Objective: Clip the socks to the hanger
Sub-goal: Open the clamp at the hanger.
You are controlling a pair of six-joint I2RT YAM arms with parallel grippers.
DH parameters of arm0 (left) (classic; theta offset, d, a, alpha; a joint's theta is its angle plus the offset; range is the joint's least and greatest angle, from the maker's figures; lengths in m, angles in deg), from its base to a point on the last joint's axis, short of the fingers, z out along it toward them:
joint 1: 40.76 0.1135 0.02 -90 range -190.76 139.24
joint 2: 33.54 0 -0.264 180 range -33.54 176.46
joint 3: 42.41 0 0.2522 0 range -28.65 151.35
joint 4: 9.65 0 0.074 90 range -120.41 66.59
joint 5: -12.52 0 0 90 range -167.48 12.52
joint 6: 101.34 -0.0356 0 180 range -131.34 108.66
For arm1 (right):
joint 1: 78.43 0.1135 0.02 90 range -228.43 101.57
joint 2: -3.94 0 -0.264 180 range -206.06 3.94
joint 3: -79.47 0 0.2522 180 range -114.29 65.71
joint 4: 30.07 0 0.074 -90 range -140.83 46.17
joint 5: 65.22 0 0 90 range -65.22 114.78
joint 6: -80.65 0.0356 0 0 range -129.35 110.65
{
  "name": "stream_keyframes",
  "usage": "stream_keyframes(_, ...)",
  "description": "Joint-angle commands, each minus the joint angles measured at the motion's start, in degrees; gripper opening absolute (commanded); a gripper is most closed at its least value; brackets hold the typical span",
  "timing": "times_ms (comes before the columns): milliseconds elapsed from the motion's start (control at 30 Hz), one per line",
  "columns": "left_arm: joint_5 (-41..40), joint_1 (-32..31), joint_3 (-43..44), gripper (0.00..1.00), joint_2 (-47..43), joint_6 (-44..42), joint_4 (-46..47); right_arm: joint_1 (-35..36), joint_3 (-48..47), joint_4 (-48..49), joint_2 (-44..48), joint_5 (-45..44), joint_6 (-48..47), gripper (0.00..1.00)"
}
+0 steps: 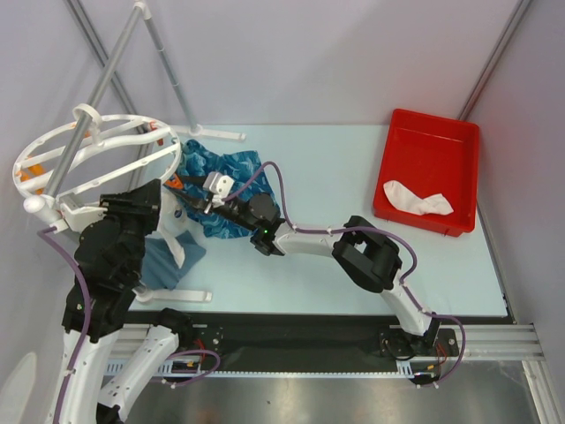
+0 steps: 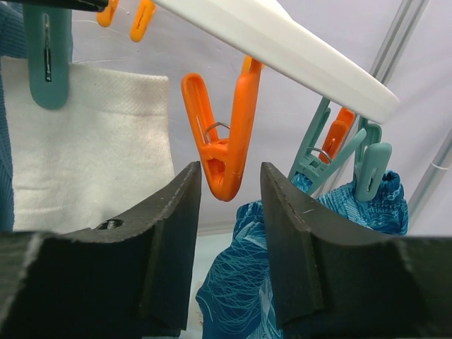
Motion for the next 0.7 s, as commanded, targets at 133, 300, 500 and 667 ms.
stream_keyframes(133, 0.74, 0.23, 0.73, 0.38, -0.79, -0.74, 1.86, 0.67, -2.50, 0.84, 0.79, -1.36, -0.28, 0.38)
stream_keyframes(300, 0.48, 0.22, 0.55, 0.38, -0.97, -0.92, 1.50, 1.28, -0.92, -0.82, 2.45, -1.45, -1.24, 0.27)
stream_keyframes(500, 0.13, 0.23, 0.55, 0.39, -1.41, -1.70, 0.97, 1.63, 1.01, -3.81, 6.23, -0.22, -1.86, 0.09)
stream_keyframes(667, -0.14, 0.23, 0.20, 0.40, -1.93, -1.71, 0.54, 1.64, 2.68, -5.30, 8.35, -0.39, -2.12, 0.00)
